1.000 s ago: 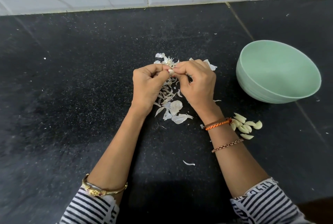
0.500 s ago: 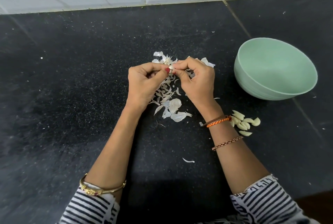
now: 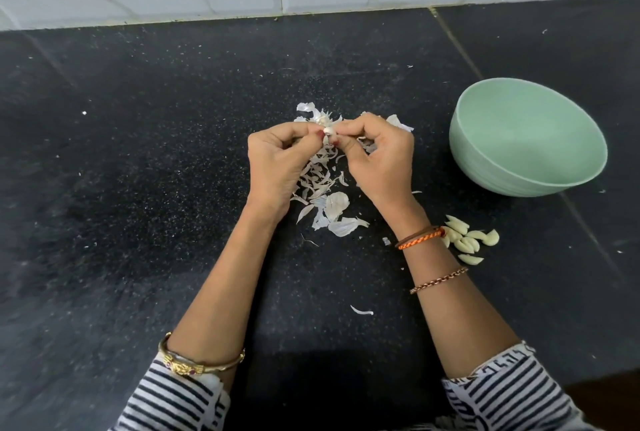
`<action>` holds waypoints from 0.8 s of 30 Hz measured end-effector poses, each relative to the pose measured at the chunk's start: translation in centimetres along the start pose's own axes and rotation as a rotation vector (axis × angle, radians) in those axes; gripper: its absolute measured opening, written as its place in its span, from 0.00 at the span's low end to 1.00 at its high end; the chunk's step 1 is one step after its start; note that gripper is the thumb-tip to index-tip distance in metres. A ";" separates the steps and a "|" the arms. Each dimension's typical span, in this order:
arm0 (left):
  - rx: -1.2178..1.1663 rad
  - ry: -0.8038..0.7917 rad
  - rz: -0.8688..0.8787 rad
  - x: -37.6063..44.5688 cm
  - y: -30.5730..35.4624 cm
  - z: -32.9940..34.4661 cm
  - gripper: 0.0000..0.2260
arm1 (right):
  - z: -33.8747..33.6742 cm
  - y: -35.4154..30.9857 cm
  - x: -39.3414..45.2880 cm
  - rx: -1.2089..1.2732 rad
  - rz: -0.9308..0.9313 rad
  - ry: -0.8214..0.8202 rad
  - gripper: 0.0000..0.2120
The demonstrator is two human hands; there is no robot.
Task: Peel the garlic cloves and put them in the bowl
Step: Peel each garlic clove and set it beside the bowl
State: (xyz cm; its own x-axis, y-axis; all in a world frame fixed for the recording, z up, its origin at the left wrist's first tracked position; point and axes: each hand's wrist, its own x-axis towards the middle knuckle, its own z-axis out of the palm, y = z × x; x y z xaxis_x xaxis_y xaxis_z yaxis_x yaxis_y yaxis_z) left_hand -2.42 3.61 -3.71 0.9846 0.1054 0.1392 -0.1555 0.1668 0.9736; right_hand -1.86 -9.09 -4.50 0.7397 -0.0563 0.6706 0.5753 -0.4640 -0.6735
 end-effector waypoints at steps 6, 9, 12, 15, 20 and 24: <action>-0.016 0.027 0.059 0.2 0.0 -0.3 0.05 | -0.5 -0.5 0.3 0.340 0.385 -0.090 0.06; -0.016 -0.018 0.079 0.3 0.0 -0.6 0.05 | -0.3 -0.3 0.2 0.308 0.350 -0.079 0.08; 0.000 -0.057 0.076 0.2 0.0 -0.5 0.09 | -0.2 -0.1 0.1 0.306 0.318 -0.091 0.09; -0.013 -0.051 0.066 0.3 0.0 -0.4 0.10 | -0.1 0.1 0.1 0.297 0.299 -0.101 0.08; -0.001 -0.035 0.064 0.3 0.1 -0.4 0.13 | 0.1 0.2 0.1 0.273 0.276 -0.103 0.09; -0.017 -0.005 0.058 0.2 0.1 -0.1 0.14 | 0.0 0.2 0.0 0.230 0.225 -0.086 0.09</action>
State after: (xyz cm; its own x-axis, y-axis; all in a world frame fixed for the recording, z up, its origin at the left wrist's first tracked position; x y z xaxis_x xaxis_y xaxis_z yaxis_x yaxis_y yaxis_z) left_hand -2.22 3.79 -3.64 0.9744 0.1105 0.1959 -0.2133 0.1776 0.9607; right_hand -1.75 -9.20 -4.67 0.8782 -0.0552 0.4751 0.4509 -0.2358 -0.8609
